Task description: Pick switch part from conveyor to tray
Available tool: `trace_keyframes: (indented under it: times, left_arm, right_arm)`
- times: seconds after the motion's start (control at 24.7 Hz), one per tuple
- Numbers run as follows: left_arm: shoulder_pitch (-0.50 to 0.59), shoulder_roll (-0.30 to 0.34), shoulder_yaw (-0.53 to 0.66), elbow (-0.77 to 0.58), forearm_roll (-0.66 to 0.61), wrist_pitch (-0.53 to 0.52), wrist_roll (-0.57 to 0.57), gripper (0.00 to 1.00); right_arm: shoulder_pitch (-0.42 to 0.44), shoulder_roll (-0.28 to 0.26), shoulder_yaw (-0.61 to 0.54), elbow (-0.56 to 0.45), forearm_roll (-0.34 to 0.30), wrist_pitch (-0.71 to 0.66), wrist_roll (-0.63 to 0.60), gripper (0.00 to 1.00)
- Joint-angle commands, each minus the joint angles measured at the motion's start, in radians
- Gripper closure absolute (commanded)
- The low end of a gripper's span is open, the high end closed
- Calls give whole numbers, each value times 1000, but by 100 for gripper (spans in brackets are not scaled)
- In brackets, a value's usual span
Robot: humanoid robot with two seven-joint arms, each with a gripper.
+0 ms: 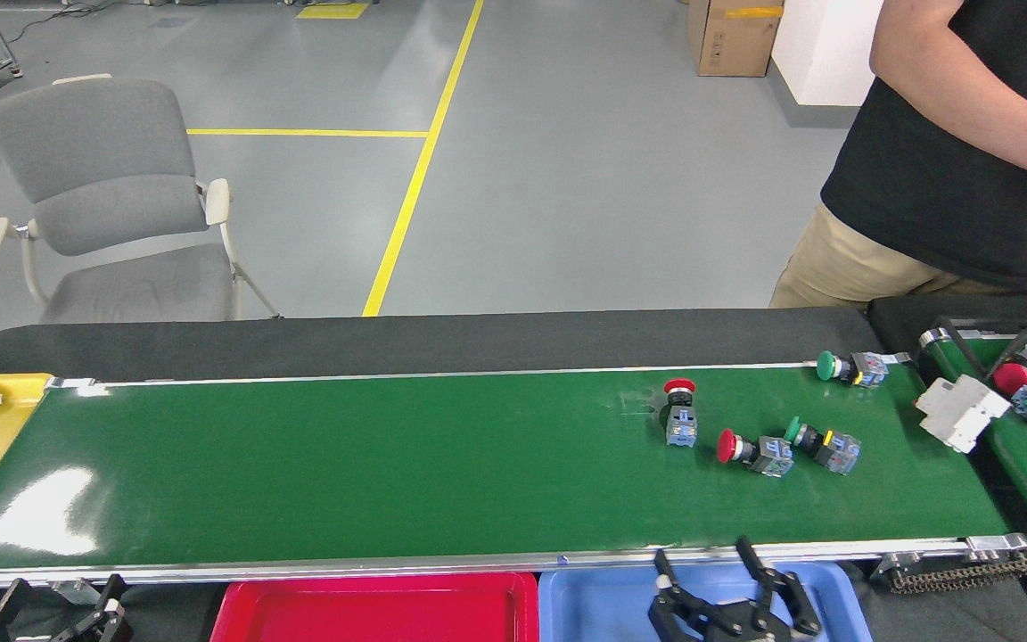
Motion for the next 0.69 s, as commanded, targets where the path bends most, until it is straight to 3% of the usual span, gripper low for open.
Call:
trace_keyframes:
  times: [0.0, 0.2, 0.28, 0.65]
  left_arm:
    - [-16, 25, -2, -13, 0, 1, 2, 0]
    - [-17, 29, -4, -11, -3, 1, -1, 0]
    - [-17, 29, -4, -11, -3, 1, -1, 0]
    - [-31, 29, -18, -7, -9, 3, -1, 0]
  right_arm:
    - [-26, -6, -4, -1, 7, 83, -4, 1]
    - [-217, -4, 4, 133, 104, 100, 105, 1]
    - [-276, -10, 30, 184, 115, 94, 116, 1]
    - [-388, -13, 139, 311, 118, 100, 119, 1]
